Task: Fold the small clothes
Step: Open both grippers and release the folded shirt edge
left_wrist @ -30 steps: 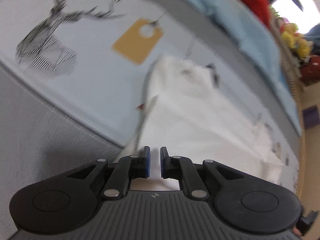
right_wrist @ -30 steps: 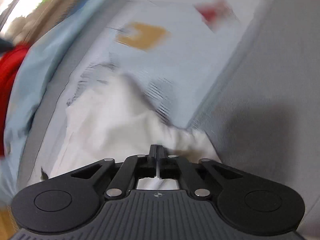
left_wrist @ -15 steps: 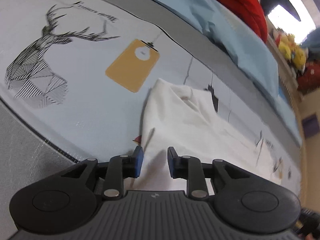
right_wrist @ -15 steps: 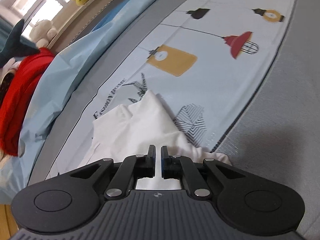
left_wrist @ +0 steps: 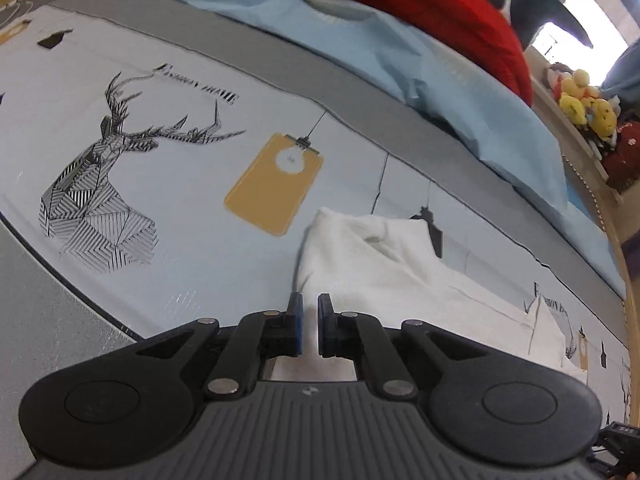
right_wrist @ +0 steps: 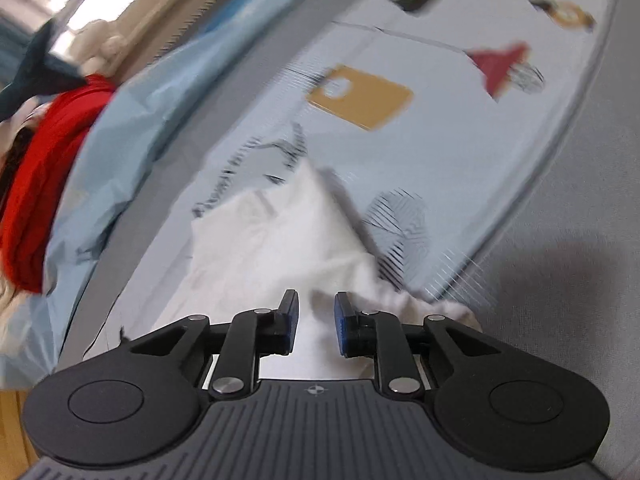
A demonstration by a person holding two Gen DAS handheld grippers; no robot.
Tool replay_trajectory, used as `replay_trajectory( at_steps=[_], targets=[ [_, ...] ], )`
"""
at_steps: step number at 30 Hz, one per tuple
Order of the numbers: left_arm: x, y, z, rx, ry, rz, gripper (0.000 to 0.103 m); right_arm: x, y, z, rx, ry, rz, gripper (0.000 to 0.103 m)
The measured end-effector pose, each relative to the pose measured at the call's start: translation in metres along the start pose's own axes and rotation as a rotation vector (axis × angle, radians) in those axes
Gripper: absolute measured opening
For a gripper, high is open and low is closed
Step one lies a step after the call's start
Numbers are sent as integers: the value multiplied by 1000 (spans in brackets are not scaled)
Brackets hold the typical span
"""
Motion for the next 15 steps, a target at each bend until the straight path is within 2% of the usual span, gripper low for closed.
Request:
replay_trajectory(
  at_steps=[4,5,7,9,10,11,14,15],
  targets=[
    [15,-2,-4,-14,64,54,5,2,0,-1,17,19,4,18],
    [17,0,-1,-43,85,56,5,-3,1,-8,60,41,-30,18],
    [17,8,10,-119,111,46,8,-8,1,-13,82,27,-47,19],
    [12,21,25,-221,84,39,10,-10,2,-13,76,10,-53,20],
    [7,27,31,-260,48,40,10,-7,3,-7,22,-14,-33,20],
    [4,31,34,-277,31,39,9,-1,4,-1,-21,5,-2,19],
    [6,25,25,-256,46,25,10,10,5,1,-33,51,26,5],
    [9,21,19,-232,54,39,12,10,5,1,-33,51,26,6]
  ],
)
Point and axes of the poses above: each gripper's, at about its wrist camera, not at the fingertips, and z roughly the way its jaws point, x to its right, y to its underside, the point moved 4 cm from there along z, roughly the way its jaws point, and after that the axes turned 7 degrees about y, right-handed, at the moved point
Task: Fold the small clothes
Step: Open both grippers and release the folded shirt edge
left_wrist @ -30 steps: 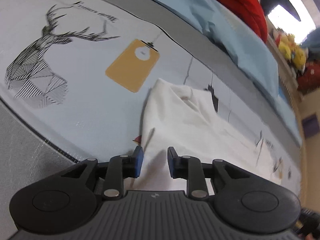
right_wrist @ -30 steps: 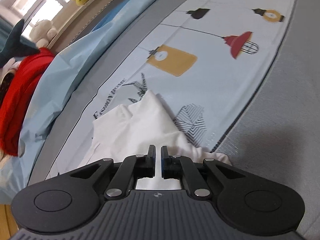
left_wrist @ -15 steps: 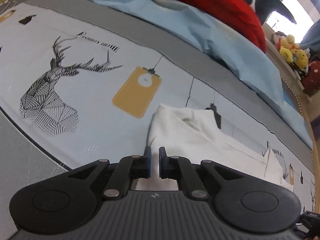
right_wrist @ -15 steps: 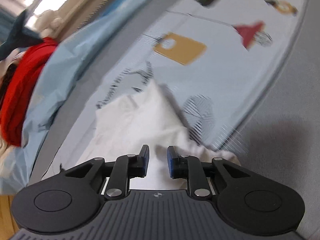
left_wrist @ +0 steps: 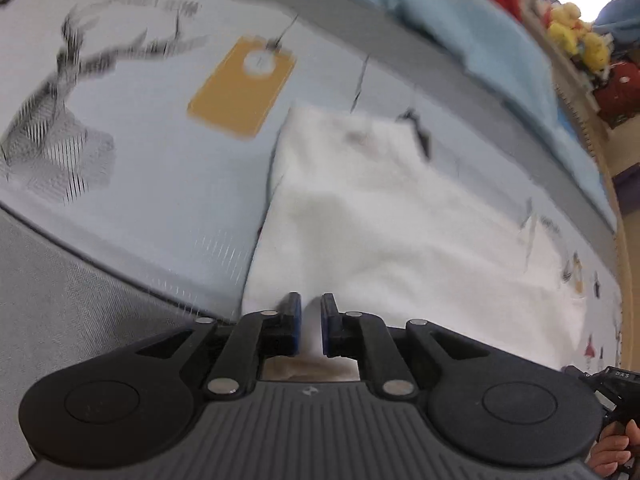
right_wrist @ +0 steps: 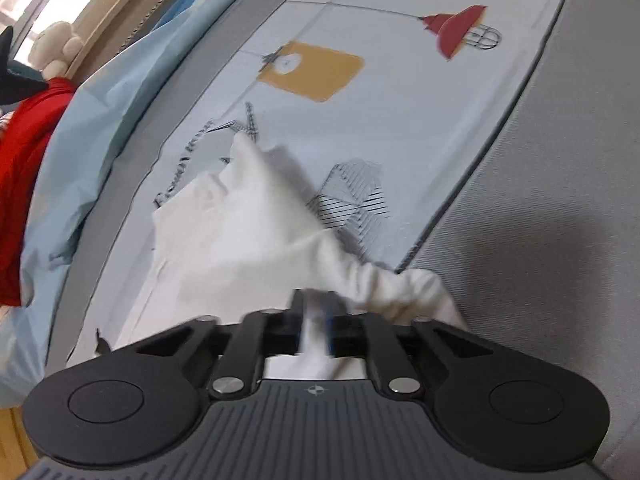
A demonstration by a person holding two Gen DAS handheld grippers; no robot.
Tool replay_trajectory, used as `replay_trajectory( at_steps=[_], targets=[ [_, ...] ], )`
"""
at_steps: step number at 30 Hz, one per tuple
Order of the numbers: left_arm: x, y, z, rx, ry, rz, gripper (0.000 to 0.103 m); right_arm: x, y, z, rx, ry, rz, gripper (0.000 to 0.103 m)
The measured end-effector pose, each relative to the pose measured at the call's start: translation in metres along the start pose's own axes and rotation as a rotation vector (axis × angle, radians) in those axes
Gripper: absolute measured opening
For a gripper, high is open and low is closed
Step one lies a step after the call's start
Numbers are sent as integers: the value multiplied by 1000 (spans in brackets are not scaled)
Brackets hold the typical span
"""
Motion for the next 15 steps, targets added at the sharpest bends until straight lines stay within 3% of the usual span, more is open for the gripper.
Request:
replay_trajectory(
  at_steps=[3,5,7,8,11,12,13,14,15],
  targets=[
    [-1,0,-4,21,-16,16,19,-4,-3,-13,30,-16,-19,8],
    [-13,11,10,-43,-74,5,15,6,-4,-10,-19,-15,20,8],
    [-12,12,0,-31,-84,18,15,19,-4,-7,-64,15,47,8],
    [-7,11,-11,-25,-93,28,16,20,-5,-23,-36,52,34,12],
    [15,9,-63,103,-52,124,20,14,-13,-66,88,-8,-22,12],
    [20,12,-77,136,-45,148,22,14,-13,-66,88,-8,-22,12],
    [24,17,-91,162,-35,167,29,10,-17,-97,168,-50,-83,12],
    [26,22,-101,173,-30,173,33,10,-17,-97,168,-50,-83,12],
    [25,30,-112,172,-36,172,37,8,-16,-131,256,-90,-160,12]
  ],
)
Point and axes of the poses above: each gripper's, at about its wrist camera, not at the fingertips, and z roughly the way its jaws point, x to its right, y to its underside, the point moved 4 cm from there along z, roughly the way its jaws point, and after that the axes turned 7 degrees about y, right-handed, at the moved point
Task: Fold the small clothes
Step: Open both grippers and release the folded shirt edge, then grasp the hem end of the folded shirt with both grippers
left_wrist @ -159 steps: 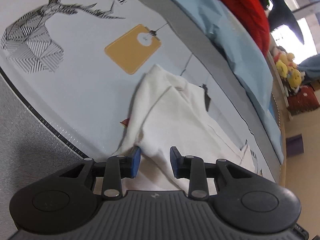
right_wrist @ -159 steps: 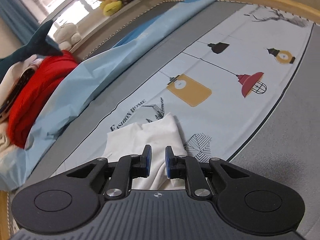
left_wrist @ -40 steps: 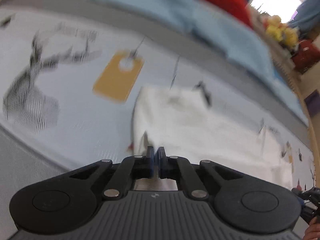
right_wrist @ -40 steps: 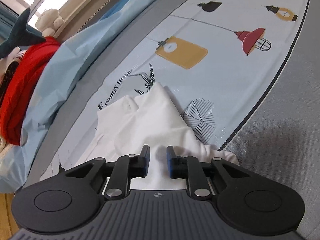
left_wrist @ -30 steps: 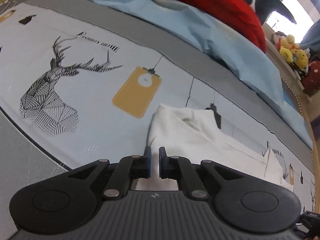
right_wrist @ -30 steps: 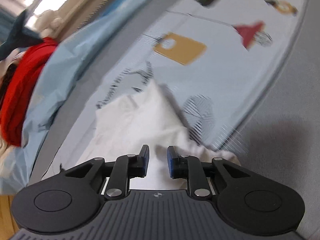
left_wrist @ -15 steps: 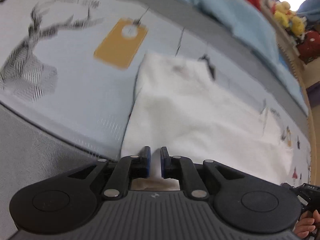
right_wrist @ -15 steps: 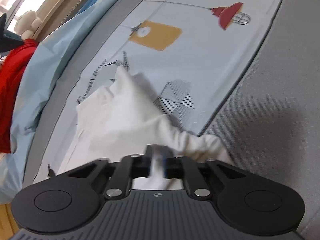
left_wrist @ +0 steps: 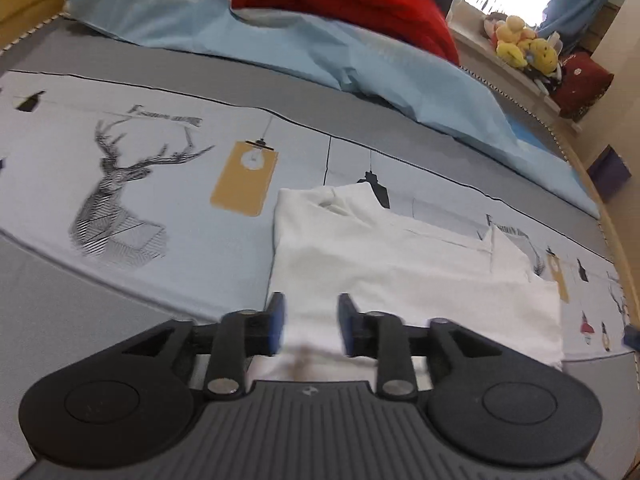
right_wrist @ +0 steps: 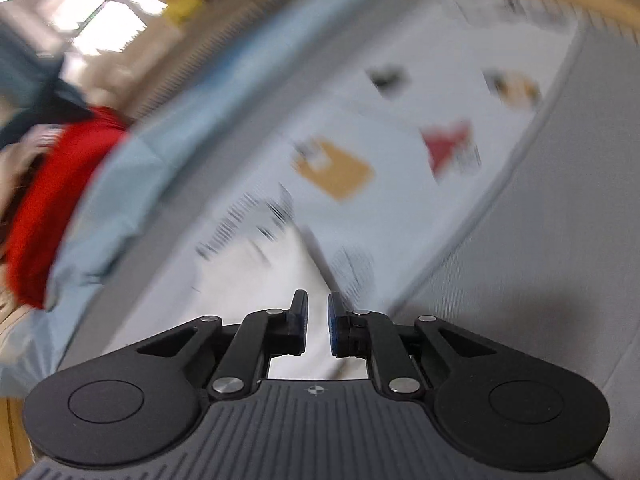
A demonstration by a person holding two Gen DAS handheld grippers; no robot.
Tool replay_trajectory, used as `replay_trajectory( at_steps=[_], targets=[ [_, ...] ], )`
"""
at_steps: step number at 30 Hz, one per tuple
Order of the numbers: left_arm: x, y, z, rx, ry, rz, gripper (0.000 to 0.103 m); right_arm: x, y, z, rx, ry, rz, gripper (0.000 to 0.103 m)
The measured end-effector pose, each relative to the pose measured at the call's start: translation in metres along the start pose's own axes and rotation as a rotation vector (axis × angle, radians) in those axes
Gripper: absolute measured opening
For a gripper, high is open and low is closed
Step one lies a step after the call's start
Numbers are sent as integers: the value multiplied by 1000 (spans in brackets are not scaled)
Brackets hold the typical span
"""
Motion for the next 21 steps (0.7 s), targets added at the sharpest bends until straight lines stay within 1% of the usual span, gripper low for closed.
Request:
replay_trajectory(
  at_steps=[2,4,5,6,8,9,11,12,13,14,15,16,17,18,21],
  targets=[
    [-1,10,-26,-1,-6,27,37,1,-4,-29,51,-28,-73,12],
    [2,24,-56,16,-16,77,37,11,-4,-59,77,-63,-105,12],
    [3,33,-70,23,-15,105,37,11,-4,-59,77,-63,-105,12],
    [3,45,-85,27,-12,129,37,17,-3,-73,85,-79,-119,12],
    [1,74,-109,10,-1,156,37,32,6,-102,93,-112,-159,12],
    [0,90,-114,-3,9,160,37,48,17,-124,98,-126,-215,12],
    [-7,123,-119,-29,38,146,37,65,35,-138,95,-125,-270,12],
    [-12,139,-120,-41,52,134,37,65,35,-138,95,-125,-270,12],
    [-20,159,-117,-68,62,111,36,75,48,-144,89,-124,-291,12],
    [-29,173,-112,-109,58,80,35,101,76,-145,37,-96,-322,12],
    [-35,183,-111,-124,71,52,35,111,86,-143,-5,-75,-319,13],
    [-39,190,-111,-116,90,33,35,121,95,-143,-31,-86,-305,14],
    [-43,198,-110,-131,95,23,35,121,95,-143,-31,-86,-305,15],
    [-47,207,-106,-159,84,20,35,134,107,-144,-53,-86,-313,15],
    [-52,225,-99,-211,53,19,35,146,129,-139,-67,-54,-393,15]
  ],
)
Point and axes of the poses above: each gripper's, at about its wrist camera, not at the fingertips, and z roughly the way its jaws point, x to its right, y to its underside, the point moved 4 cm from there along z, roughly the way its jaws point, and after that the axes turned 7 degrees about y, right-handed, at the moved point
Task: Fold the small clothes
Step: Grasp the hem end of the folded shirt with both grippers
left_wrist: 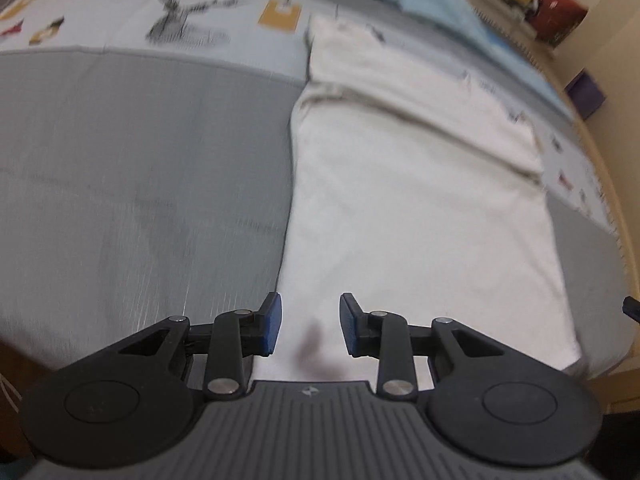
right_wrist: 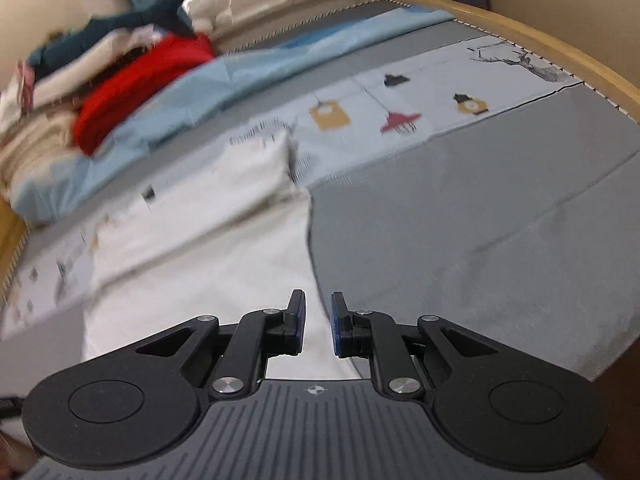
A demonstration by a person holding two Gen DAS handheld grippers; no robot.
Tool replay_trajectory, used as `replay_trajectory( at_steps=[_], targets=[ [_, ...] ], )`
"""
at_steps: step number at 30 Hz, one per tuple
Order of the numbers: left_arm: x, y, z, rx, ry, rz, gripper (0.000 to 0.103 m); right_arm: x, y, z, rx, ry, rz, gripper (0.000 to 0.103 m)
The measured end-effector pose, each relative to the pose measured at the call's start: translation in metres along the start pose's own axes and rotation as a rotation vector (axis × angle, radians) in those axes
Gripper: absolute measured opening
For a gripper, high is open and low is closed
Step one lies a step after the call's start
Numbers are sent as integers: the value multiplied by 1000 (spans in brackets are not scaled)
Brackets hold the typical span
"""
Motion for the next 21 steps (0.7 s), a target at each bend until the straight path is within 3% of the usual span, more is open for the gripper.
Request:
replay_trajectory(
  at_steps=[4,5,7,11,14,21],
  targets=[
    [-8,7,7,-5,-2,-46,35,7,25,17,-67,15,11,15],
    [-9,10,8,-9,-3,-60,35,12,42,31,-134,10,66,15],
    [-10,12,11,-23,-13,-77,35,12,56,45,-195,46,60,15],
    [-16,19,17,-52,-61,-88,35,14,65,53,-211,97,26,15],
    [-24,20,18,-57,-82,-104,36,23,64,55,-220,102,78,18],
    [-27,27,30,-111,-130,-100,36,15,71,68,-263,105,31,25]
  ],
)
Point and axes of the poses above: each gripper's, at about its wrist camera, not at the fingertips, and z roughly the way its jaws point, x to its right, y to its underside, the point moved 4 cm from there along z, roughly the way its jaws point, and after that the axes turned 7 degrees about y, right-handed, at the moved point
